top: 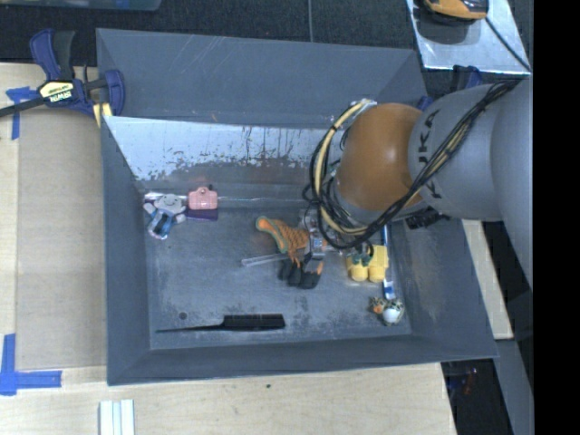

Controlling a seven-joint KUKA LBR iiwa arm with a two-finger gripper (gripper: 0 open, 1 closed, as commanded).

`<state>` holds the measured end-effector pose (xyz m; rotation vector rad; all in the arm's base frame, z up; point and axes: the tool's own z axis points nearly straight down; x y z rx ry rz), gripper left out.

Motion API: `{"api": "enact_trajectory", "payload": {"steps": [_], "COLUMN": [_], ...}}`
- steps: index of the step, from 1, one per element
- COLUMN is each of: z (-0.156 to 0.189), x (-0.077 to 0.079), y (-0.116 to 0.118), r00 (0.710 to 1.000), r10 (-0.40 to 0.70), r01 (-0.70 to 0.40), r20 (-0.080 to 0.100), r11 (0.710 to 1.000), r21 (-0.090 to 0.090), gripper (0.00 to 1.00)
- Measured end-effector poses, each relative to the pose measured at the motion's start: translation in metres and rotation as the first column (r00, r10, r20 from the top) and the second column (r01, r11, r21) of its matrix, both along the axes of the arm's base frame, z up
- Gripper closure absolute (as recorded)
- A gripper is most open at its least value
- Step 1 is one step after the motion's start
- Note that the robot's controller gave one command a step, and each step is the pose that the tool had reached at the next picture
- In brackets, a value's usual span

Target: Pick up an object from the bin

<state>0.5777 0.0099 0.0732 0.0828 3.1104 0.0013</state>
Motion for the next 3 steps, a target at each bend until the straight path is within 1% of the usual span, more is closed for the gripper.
{"api": "enact_trajectory", "payload": {"steps": [1, 2, 3], "z": [0.000, 0.031, 0.070], "x": [0.000, -0.004, -0.002], "y": [0.000, 0.000, -0.001], "r00": [1.000, 1.000, 1.000], "r10": [0.000, 0.001, 0.000], "r01": [0.000, -0.001, 0.000], "r20": [0.000, -0.013, -0.005], "r11": [1.000, 1.000, 1.000], "r21": [0.000, -0.001, -0.001], "gripper": [1.00, 1.00, 1.00]}}
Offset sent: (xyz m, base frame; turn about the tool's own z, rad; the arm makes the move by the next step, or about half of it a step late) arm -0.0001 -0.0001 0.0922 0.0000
